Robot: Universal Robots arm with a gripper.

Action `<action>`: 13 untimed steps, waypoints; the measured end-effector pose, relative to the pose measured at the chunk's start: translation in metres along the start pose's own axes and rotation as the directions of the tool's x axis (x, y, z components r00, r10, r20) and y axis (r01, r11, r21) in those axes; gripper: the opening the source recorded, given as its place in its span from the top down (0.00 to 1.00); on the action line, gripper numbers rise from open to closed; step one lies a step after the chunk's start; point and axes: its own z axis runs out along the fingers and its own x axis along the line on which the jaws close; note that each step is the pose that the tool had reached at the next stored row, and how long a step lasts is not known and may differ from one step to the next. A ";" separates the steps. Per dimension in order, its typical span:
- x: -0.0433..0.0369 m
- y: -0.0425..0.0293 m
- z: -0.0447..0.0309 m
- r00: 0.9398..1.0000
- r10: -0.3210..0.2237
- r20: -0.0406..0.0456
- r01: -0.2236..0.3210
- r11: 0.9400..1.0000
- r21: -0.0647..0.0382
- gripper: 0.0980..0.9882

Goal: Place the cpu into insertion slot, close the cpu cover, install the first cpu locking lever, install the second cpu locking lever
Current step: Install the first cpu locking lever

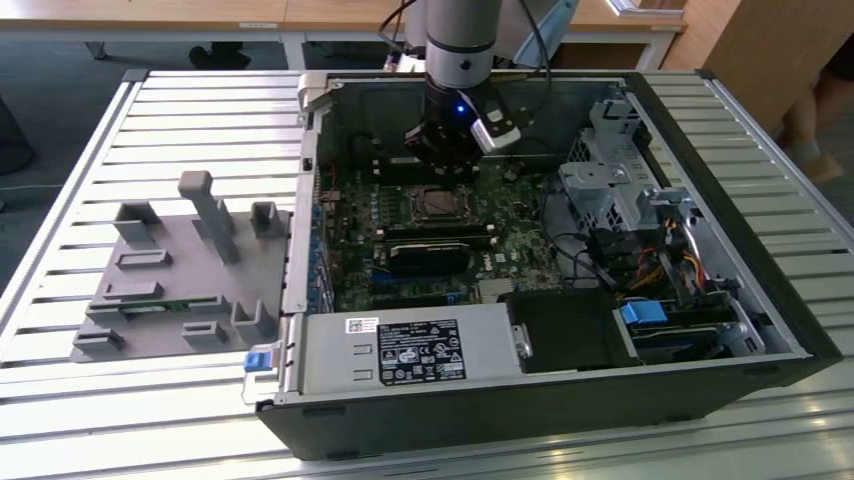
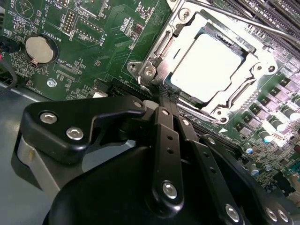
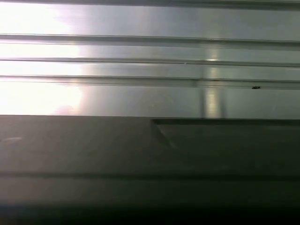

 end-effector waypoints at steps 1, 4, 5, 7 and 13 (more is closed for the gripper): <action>-0.0001 0.0002 0.0000 1.000 0.000 0.000 0.000 1.000 -0.001 0.99; -0.0003 0.0006 -0.0047 1.000 0.000 0.001 0.000 1.000 -0.003 0.99; -0.0003 0.0004 -0.0083 1.000 0.000 0.000 0.000 1.000 -0.002 0.99; -0.0004 0.0004 -0.0155 1.000 0.000 0.000 0.000 1.000 -0.001 0.99; -0.0005 -0.0009 -0.0208 1.000 0.000 0.000 0.000 1.000 -0.001 0.99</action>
